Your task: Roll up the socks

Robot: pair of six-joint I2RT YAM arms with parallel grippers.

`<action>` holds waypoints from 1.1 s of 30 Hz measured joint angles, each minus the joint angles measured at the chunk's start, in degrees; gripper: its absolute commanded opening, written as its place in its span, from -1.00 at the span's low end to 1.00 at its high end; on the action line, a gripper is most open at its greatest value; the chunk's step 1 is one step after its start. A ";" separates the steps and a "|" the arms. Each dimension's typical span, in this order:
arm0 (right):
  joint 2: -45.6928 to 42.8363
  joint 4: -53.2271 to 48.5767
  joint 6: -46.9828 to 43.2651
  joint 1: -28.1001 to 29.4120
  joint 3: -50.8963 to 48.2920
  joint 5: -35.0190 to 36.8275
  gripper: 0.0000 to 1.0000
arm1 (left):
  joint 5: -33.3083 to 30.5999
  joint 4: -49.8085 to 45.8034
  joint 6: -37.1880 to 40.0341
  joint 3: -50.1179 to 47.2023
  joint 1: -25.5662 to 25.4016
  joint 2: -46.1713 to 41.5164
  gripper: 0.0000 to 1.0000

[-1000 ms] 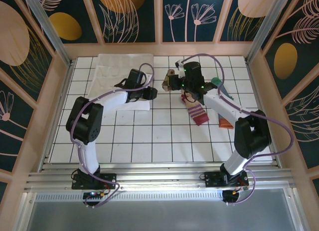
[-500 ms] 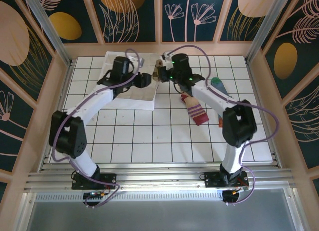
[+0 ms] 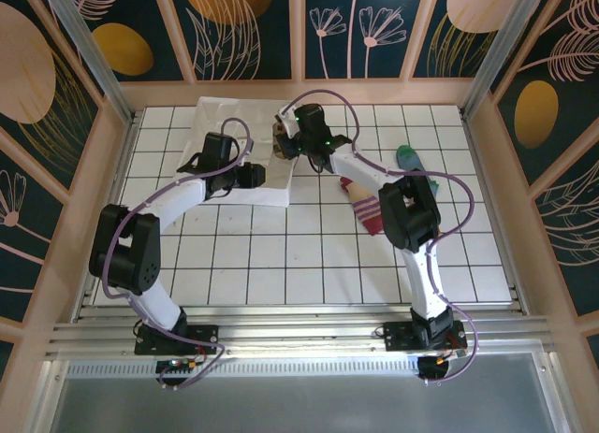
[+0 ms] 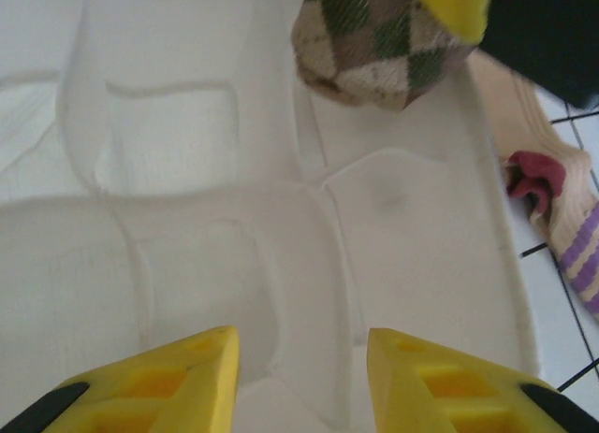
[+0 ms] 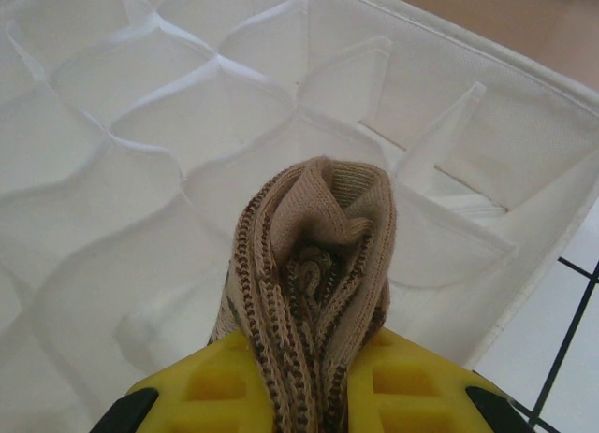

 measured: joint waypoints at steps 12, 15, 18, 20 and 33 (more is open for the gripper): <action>-2.10 10.91 -8.28 0.00 -12.24 -2.40 -1.00 | -2.86 5.14 -5.90 -0.87 0.44 4.07 -0.24; -2.12 11.72 -9.07 -0.07 -12.48 -3.23 -0.86 | -3.15 5.35 -6.62 -0.72 0.44 4.20 -0.24; -2.12 11.65 -9.07 -0.39 -12.39 -4.63 -0.62 | -3.61 5.31 -7.10 -0.15 0.44 4.59 -0.23; -2.12 11.65 -9.18 -0.63 -12.39 -5.75 -0.41 | -3.98 5.29 -7.28 0.13 0.44 4.81 -0.23; -3.80 10.69 -6.23 -1.09 -12.28 -9.11 0.27 | -5.18 3.74 -7.61 1.79 0.66 5.46 -0.20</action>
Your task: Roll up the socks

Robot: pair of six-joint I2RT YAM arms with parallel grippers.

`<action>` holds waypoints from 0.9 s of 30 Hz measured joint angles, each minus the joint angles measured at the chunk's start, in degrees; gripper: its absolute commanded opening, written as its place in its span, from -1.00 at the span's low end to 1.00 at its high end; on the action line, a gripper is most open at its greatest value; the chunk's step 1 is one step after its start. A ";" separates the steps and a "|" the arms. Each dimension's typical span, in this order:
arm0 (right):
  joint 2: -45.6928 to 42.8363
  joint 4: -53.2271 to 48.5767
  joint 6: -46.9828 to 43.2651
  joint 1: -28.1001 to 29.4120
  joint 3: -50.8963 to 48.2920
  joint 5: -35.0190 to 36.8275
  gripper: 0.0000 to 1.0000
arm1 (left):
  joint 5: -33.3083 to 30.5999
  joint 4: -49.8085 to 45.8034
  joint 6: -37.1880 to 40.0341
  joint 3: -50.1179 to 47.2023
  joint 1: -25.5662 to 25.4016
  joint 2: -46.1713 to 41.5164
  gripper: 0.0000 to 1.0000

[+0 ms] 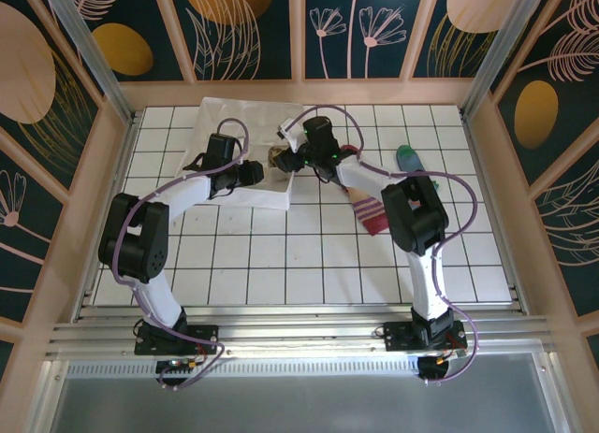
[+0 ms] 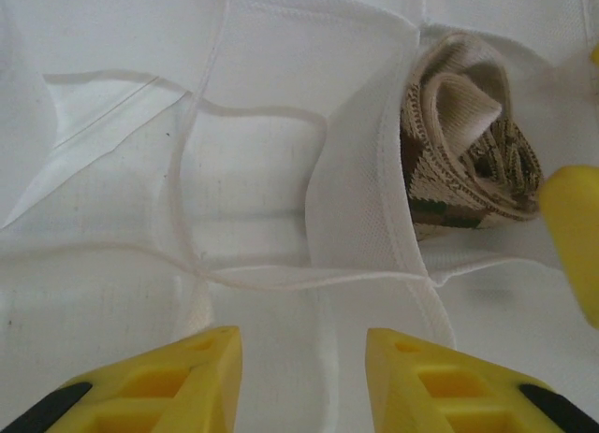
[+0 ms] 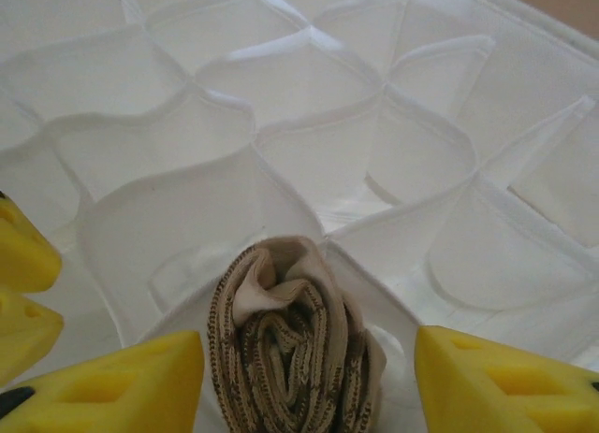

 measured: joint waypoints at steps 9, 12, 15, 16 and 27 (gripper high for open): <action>-1.95 -5.66 8.50 -2.43 7.23 -0.63 0.27 | -0.28 -1.46 1.70 2.89 0.26 0.31 -0.15; -4.15 -8.87 13.40 -5.09 8.04 -0.52 0.20 | 0.13 -1.53 3.63 4.28 0.33 -0.04 -0.15; -7.10 -13.38 18.14 -9.38 7.54 0.44 0.12 | 1.20 -1.51 5.73 4.76 0.28 -1.75 -0.19; -8.48 -14.80 19.74 -11.21 6.47 0.83 0.11 | 1.60 -1.46 6.51 4.96 0.11 -2.51 -0.19; -17.07 -29.09 30.80 -25.62 -23.19 4.68 0.10 | 0.68 1.62 20.15 8.70 -15.06 -4.37 -0.19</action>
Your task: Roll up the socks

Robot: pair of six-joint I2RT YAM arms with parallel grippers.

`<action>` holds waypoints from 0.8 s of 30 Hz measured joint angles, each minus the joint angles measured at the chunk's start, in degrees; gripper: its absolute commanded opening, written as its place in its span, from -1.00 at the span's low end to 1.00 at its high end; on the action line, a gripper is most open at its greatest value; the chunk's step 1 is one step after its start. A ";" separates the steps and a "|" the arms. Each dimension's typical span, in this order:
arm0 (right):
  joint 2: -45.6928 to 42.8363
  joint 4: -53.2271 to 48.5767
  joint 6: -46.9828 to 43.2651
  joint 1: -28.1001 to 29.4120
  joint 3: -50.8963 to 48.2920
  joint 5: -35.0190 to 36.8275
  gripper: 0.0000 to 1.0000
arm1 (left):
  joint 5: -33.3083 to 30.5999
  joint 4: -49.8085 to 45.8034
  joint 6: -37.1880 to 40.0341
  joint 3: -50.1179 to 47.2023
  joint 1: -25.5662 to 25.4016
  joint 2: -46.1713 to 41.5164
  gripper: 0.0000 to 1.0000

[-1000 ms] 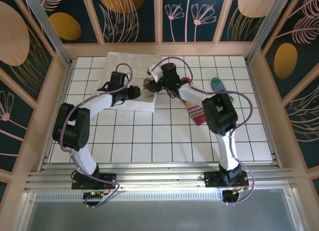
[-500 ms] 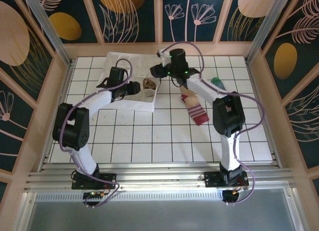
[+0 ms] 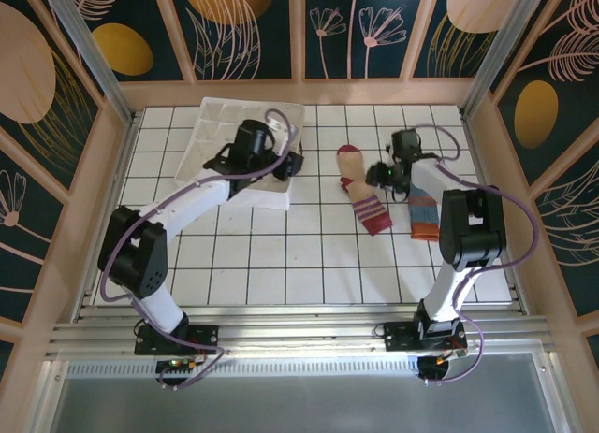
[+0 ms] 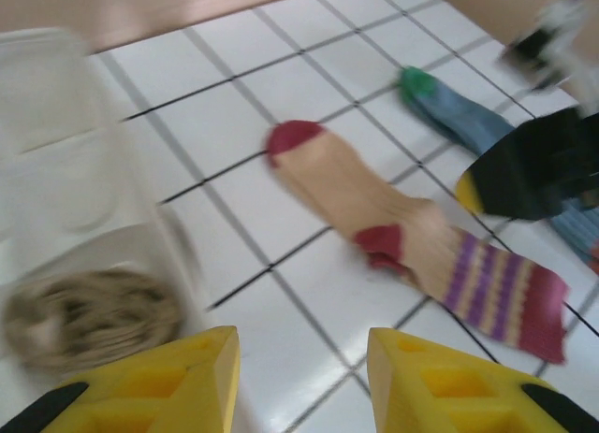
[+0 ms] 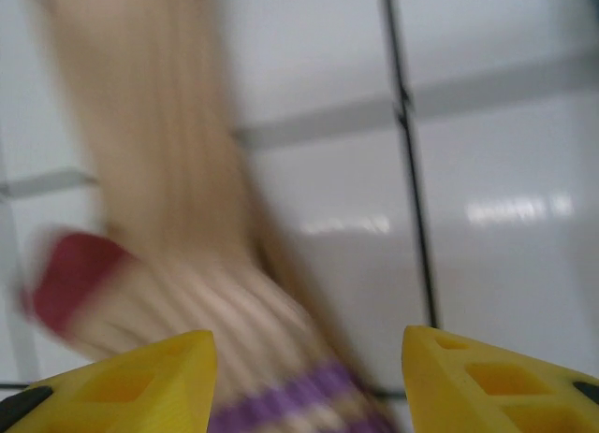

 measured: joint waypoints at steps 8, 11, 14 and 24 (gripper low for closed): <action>-2.27 3.10 2.75 -1.11 -9.05 -0.22 -0.40 | 0.02 1.31 5.75 -0.42 -5.97 4.66 -0.17; -3.13 4.68 4.52 0.09 -10.43 0.90 -0.57 | 0.33 2.71 9.79 -2.69 -7.93 4.66 -0.17; -3.98 6.25 6.56 3.80 -11.85 1.14 -0.60 | 1.09 4.79 15.45 -6.99 -10.14 4.22 -0.19; -7.08 6.69 11.21 12.83 -15.39 -1.99 -0.42 | -0.20 9.29 34.32 -16.96 -18.01 2.54 -0.16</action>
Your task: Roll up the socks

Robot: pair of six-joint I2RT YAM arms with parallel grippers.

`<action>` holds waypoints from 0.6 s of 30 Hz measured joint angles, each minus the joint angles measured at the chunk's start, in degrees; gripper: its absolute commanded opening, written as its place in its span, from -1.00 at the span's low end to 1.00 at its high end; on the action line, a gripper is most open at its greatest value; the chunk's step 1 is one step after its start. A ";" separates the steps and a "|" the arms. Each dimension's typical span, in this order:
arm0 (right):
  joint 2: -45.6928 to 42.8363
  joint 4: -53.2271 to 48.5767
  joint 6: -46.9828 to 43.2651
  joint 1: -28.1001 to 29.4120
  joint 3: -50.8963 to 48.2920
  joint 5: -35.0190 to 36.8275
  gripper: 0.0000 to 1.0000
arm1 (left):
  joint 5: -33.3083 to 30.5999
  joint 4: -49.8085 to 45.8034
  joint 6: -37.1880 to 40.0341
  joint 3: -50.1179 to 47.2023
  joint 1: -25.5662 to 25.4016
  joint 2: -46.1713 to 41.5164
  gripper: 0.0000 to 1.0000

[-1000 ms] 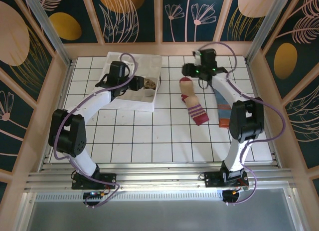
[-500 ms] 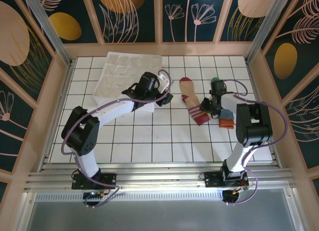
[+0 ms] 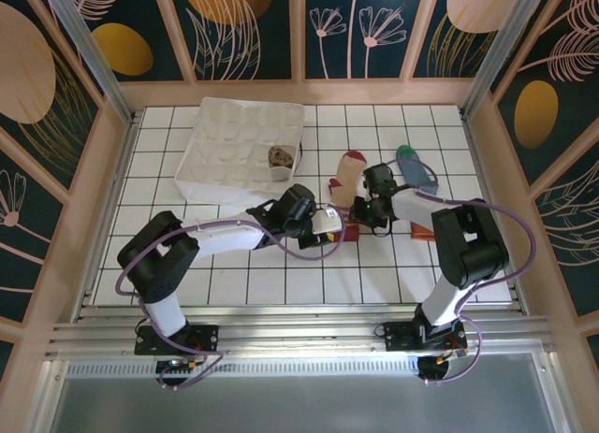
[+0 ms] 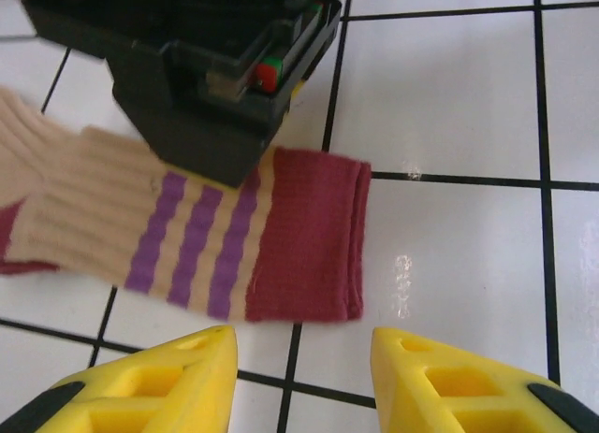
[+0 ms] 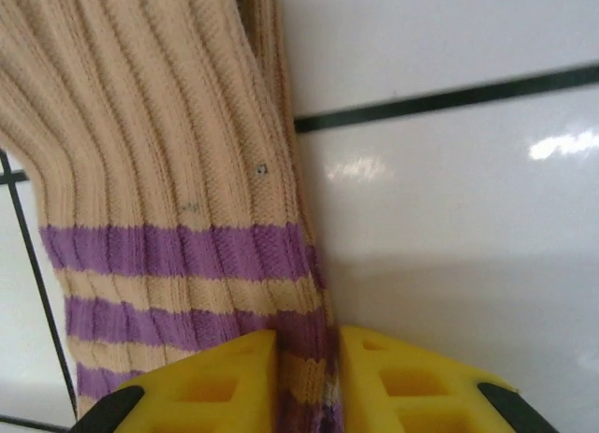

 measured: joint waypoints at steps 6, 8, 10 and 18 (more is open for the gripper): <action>-5.16 -1.84 -0.94 0.28 -3.43 -2.73 -0.38 | -1.03 2.89 4.96 0.02 -1.44 2.56 -0.11; -7.69 -1.62 -1.95 0.28 -4.72 -3.52 -0.38 | -1.20 3.28 5.79 0.15 -2.32 4.46 -0.10; -9.90 -1.36 -3.10 0.28 -6.01 -3.98 -0.38 | -1.33 3.30 6.32 0.59 -2.95 6.82 -0.09; -15.17 0.50 -7.50 0.28 -9.11 -5.27 -0.36 | -2.89 3.58 7.34 5.01 -3.50 12.79 -0.08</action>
